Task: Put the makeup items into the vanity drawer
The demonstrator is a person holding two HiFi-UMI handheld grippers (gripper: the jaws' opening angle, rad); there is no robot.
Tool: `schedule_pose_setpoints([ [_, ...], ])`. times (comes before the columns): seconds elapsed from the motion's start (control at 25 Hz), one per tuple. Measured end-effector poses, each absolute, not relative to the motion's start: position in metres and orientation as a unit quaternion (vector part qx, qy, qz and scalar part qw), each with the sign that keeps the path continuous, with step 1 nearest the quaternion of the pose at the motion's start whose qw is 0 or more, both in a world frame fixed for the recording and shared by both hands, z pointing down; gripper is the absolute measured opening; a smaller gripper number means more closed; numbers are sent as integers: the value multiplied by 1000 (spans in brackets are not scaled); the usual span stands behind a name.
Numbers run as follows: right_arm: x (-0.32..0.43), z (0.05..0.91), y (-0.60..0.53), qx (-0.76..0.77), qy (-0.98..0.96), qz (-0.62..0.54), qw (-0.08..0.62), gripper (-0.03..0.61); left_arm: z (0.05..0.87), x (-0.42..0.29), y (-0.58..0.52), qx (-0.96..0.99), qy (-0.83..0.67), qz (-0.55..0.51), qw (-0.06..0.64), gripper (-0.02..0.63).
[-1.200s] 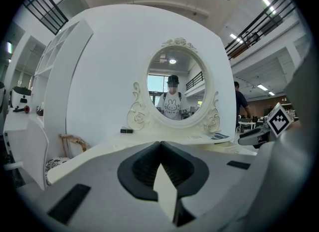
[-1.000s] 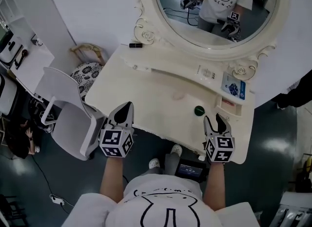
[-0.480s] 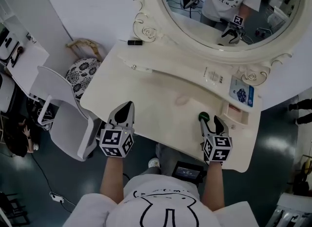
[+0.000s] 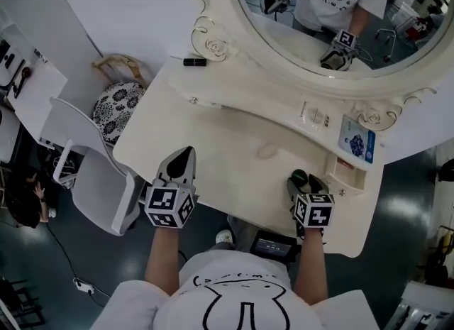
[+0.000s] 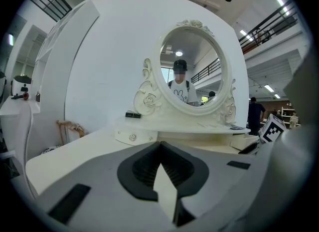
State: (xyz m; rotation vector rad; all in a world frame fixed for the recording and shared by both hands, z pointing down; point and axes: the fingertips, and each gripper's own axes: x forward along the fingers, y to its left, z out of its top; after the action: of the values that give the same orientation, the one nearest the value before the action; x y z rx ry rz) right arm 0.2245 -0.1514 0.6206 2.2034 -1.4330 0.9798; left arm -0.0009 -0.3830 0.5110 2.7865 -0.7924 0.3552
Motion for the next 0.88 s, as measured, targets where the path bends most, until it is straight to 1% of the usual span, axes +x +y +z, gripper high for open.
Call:
schedule_pose_setpoints([
  [0.08,226,621,-154,771,-506,346,173,276,511,0,-386,949,-270,122,109,31],
  [0.16,226,620,-155,768,-508,347,176,237,511,-1,-388,948,-272,122,110,31],
  [0.24,227,615,-156,774,-505,343,169,165,511,-2,-390,948,-274,121,112,31],
  [0.32,229,608,-157,782,-502,332,162,36,509,-2,-389,948,-272,119,112,31],
  [0.6,219,585,-152,787,-506,313,161,35,494,-10,-379,952,-265,105,109,31],
  [0.88,207,537,-138,804,-506,274,149,35,469,-23,-365,958,-252,87,109,31],
])
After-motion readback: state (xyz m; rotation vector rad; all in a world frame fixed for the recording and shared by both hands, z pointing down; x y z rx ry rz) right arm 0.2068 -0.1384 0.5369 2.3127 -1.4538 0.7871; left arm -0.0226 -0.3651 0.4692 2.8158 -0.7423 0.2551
